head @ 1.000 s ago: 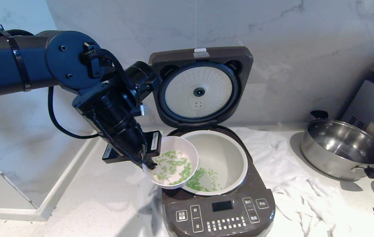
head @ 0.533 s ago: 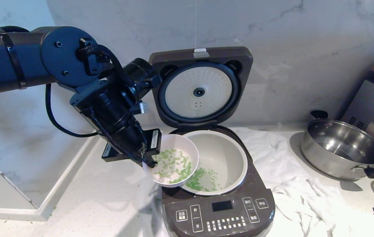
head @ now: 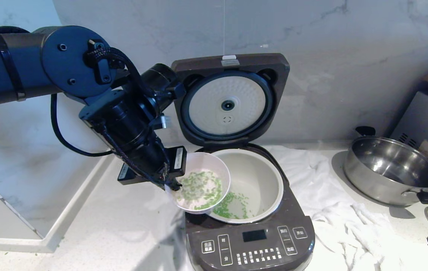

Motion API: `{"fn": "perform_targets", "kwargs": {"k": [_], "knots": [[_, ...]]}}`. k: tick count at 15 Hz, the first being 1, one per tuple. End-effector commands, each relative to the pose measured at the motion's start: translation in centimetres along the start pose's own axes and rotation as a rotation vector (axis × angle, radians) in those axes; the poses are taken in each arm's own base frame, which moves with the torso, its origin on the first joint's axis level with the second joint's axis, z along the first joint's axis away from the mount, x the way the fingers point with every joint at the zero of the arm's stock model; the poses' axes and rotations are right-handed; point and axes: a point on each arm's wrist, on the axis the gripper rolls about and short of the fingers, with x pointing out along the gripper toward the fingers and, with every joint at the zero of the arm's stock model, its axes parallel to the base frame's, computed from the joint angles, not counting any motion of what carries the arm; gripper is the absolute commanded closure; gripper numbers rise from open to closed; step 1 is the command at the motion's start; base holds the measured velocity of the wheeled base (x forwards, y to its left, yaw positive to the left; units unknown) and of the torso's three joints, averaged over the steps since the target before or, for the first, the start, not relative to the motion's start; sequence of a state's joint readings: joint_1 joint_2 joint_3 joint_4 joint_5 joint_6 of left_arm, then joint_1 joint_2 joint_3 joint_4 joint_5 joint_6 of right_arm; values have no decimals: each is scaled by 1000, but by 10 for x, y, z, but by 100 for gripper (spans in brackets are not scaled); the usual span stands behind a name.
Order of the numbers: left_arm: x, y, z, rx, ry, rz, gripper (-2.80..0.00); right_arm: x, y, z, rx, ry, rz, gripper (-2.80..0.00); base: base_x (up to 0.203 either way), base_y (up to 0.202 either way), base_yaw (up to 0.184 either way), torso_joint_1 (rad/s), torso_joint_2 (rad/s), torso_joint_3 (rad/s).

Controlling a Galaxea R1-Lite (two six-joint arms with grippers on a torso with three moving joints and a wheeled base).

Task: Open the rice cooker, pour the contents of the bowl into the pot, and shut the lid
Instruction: Pour the water from the bowl into the rice cooker

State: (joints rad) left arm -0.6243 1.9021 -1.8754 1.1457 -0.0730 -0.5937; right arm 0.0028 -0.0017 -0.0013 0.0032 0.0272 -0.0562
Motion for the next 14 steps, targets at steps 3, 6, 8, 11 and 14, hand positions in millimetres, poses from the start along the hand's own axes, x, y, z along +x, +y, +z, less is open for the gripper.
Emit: {"fn": "perform_targets", "kwargs": {"k": [3,6,8,11,14], "knots": [[6,-10,0,9,3,3,0,0,0,0,-1,1,1,0,0,0,0,0,0,0],[21,-22,9,-8,-18,24,0,0,0,0,-1,1,1,0,0,0,0,0,0,0],[32,-30,11,-21,-26,16,0,0,0,0,-1,1,1,0,0,0,0,0,0,0],[47,-47,15,-30,-104,2,0,0,0,0,-1,0,1,0,0,0,0,0,0,0],[49,-62,16,-94,-184,-60,0,0,0,0,-1,1,1,0,0,0,0,0,0,0]]}}
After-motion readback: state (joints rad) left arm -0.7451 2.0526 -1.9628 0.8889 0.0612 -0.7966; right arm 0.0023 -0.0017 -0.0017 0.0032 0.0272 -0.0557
